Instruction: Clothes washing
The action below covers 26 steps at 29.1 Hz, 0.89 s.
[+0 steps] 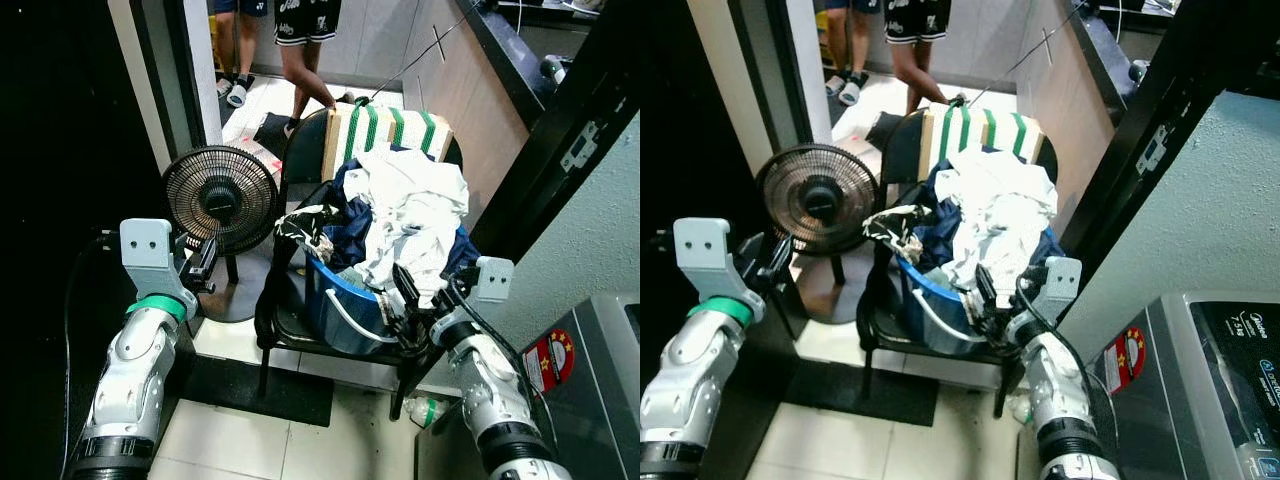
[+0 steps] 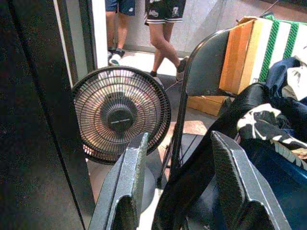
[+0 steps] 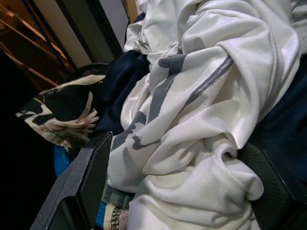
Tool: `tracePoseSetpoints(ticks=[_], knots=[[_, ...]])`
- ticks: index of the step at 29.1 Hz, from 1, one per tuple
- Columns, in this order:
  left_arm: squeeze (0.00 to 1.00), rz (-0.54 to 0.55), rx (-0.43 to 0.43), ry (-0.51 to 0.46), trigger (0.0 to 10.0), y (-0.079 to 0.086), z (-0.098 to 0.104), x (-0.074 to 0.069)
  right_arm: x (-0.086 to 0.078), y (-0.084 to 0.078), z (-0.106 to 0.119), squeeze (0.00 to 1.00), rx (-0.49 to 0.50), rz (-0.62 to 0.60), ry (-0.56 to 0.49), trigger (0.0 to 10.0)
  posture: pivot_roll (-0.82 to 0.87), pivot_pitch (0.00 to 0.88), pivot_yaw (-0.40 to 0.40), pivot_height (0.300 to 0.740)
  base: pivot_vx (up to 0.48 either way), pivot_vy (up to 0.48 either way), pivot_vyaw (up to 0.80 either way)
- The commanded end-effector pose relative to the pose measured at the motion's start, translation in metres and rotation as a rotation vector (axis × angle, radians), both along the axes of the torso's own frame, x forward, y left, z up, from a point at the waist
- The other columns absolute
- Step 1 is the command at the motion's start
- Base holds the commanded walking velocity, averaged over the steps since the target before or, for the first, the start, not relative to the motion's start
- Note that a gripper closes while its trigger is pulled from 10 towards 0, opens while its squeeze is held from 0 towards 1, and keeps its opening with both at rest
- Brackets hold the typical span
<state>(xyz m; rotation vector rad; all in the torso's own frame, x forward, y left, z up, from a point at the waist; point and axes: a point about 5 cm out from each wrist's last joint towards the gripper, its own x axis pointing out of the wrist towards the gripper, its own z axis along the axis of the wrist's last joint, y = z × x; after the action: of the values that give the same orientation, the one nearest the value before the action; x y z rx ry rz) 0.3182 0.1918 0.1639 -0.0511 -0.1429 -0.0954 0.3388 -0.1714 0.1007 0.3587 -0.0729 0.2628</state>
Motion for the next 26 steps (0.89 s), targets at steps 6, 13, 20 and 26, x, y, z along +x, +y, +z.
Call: tracePoseSetpoints(ticks=[6,13,20,26], knots=[[0.00,-0.022,0.004,0.029,10.0,-0.001,-0.004,-0.007,-0.008,0.030,-0.009,0.00,0.004,0.022,-0.001,10.0,0.06,0.126,0.025,0.740,0.000,0.000,0.00],[0.00,-0.040,0.020,0.046,10.0,-0.002,-0.005,-0.012,-0.006,0.035,-0.007,0.00,0.023,-0.068,-0.015,0.7,0.07,0.141,0.039,0.740,0.000,0.000,0.00],[0.00,-0.042,0.028,0.044,10.0,0.000,-0.003,-0.010,-0.005,0.029,-0.004,0.00,0.005,-0.133,-0.029,0.0,0.07,0.137,0.039,0.740,0.000,0.000,0.00],[0.00,-0.036,0.031,0.042,10.0,-0.001,-0.002,-0.010,-0.006,0.017,-0.003,0.00,-0.030,-0.212,-0.042,0.0,0.07,0.122,0.036,0.740,0.000,0.000,0.00]])
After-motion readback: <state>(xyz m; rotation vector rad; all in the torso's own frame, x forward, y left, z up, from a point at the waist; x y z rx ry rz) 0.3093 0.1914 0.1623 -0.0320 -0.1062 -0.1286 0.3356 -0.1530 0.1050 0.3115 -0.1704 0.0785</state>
